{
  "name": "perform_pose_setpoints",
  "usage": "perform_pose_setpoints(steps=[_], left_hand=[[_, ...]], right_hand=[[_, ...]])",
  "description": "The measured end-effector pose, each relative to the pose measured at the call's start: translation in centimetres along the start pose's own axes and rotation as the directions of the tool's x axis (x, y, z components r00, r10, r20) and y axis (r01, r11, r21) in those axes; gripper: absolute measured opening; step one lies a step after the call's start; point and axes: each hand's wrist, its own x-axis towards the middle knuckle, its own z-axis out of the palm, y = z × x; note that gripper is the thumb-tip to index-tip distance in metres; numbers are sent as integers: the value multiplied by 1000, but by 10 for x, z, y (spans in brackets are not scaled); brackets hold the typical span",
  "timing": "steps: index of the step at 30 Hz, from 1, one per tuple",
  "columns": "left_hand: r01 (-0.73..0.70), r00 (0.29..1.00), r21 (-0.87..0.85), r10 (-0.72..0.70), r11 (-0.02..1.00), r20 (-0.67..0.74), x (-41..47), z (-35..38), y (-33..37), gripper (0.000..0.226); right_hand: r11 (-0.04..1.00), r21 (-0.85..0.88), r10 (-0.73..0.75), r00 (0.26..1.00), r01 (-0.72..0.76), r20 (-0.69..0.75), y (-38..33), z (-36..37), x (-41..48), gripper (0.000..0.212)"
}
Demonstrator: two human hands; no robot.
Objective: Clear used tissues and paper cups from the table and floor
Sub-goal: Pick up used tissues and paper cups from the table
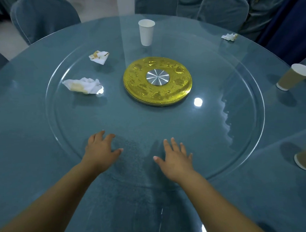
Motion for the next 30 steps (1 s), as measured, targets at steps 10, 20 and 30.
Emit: perform_pose_setpoints(steps=[10,20,30], left_hand=[[-233,971,-208,238,950,-1,-16,4,6,52],[-221,954,27,222,975,-201,6,1,3,61],[-426,904,96,427,900,15,17,23,20,43]], right_hand=[[963,60,265,962,-262,-64,25,-13,9,84],[1000,11,22,996,-21,-83,-9,13,-6,84],[984,2,180,982,-181,-53,4,14,-2,88]])
